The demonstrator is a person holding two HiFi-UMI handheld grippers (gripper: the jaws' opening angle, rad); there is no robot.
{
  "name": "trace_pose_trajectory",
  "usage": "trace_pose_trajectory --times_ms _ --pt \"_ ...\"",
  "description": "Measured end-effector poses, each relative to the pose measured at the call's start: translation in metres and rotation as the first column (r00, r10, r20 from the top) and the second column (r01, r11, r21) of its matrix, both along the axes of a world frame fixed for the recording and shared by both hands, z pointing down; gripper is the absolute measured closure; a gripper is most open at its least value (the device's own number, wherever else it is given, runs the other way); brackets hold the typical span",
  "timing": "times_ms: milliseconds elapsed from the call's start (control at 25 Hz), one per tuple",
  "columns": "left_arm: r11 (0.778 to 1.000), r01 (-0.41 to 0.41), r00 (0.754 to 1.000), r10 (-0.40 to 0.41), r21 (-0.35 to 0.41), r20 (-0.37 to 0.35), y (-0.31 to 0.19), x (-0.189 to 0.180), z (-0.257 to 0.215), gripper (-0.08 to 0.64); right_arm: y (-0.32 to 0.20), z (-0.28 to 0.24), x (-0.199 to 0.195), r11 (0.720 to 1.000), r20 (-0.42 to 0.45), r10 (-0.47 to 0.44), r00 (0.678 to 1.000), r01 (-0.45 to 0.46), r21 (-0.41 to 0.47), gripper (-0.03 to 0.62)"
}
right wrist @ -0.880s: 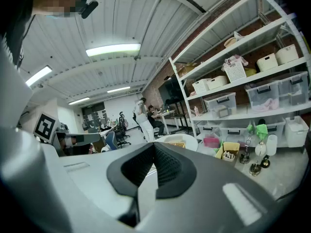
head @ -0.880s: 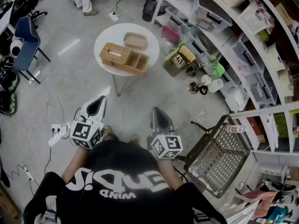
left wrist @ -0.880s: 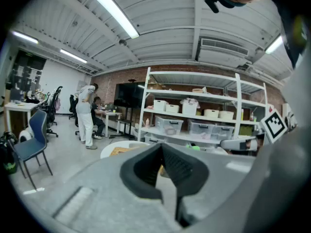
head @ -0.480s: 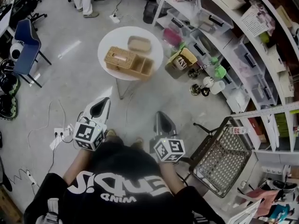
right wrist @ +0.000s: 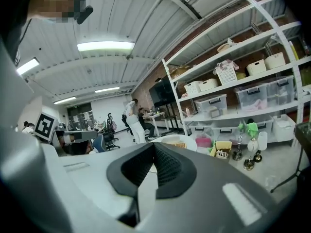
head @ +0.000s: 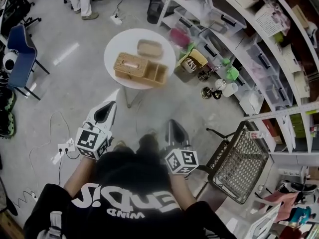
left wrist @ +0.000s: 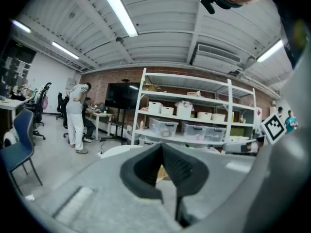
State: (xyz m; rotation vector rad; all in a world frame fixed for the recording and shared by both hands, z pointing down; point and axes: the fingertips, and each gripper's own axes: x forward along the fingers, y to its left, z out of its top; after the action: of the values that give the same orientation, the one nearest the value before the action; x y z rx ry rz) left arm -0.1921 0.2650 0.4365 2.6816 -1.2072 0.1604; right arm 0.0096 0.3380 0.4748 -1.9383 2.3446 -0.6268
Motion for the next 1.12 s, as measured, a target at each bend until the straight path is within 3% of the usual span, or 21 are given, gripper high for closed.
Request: trace_pose_trajectory --times_ms 440,1120 --pt "1.000 -0.001 1.000 0.001 0.004 -0.021 -0.066 0.016 0.005 0.558 -0.071 0.004 0.016 1.000 -0.002 -0.007 1.000 0.007 0.018 0.594" --pt "0.988 0.152 0.988 -0.152 -0.016 -0.011 -0.234 0.062 -0.007 0.558 -0.267 -0.005 0.072 0.986 0.018 -0.167 0.986 0.167 0.005 0.594"
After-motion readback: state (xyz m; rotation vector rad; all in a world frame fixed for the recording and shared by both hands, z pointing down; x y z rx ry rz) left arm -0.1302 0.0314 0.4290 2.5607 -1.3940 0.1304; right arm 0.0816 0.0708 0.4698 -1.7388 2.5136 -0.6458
